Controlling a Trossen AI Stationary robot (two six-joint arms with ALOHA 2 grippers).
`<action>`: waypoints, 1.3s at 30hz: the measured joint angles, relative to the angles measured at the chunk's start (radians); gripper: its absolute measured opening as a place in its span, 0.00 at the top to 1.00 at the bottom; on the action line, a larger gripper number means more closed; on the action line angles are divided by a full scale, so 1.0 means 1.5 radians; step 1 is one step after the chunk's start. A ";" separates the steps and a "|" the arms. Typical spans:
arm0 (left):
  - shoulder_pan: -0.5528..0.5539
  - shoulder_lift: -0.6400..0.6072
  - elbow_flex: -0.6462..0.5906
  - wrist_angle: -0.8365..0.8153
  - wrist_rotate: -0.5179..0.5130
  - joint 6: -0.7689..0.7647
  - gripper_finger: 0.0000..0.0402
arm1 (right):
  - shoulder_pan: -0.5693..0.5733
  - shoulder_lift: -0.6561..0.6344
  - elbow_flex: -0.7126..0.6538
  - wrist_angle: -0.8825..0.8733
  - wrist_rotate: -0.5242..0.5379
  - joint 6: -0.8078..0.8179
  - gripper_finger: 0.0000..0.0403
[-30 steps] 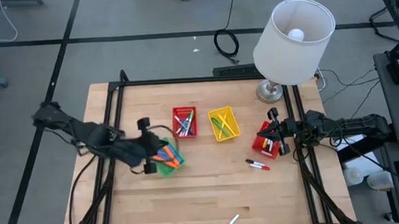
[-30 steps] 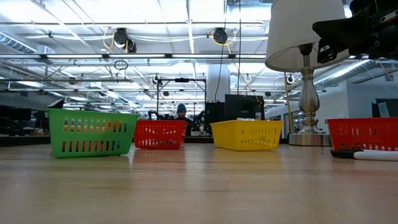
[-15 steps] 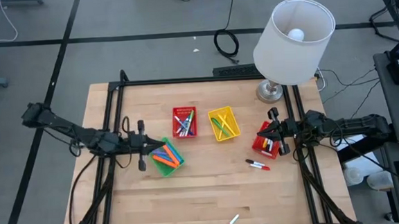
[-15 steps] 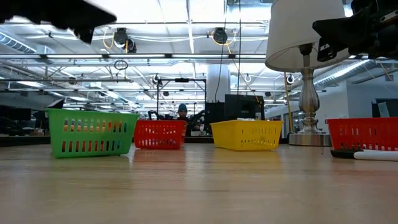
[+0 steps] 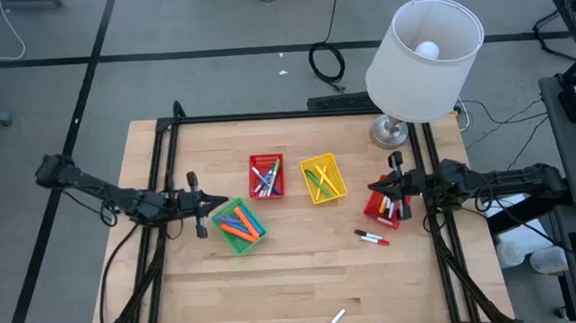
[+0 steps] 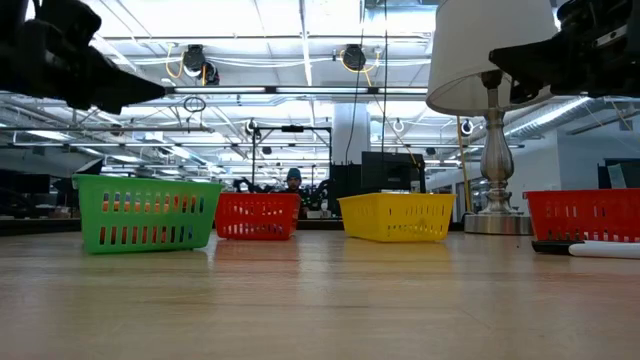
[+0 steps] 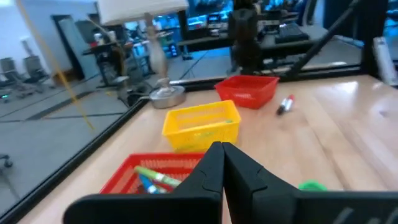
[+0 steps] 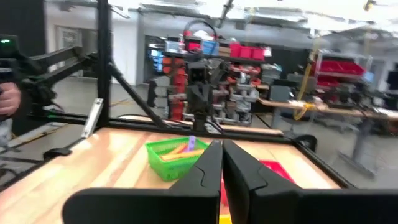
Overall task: Pick & Place Markers
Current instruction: Put the pink highlighter into the right red bin
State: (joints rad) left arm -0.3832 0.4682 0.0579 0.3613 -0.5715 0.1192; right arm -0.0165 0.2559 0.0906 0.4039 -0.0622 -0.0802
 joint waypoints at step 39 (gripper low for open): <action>0.046 -0.043 -0.015 0.009 -0.011 0.040 0.89 | 0.410 0.582 0.402 -0.227 0.411 0.104 1.00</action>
State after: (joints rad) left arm -0.3145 0.4034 0.0353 0.3755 -0.5884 0.1787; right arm 0.5978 1.1282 0.6942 0.0633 0.5545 0.0763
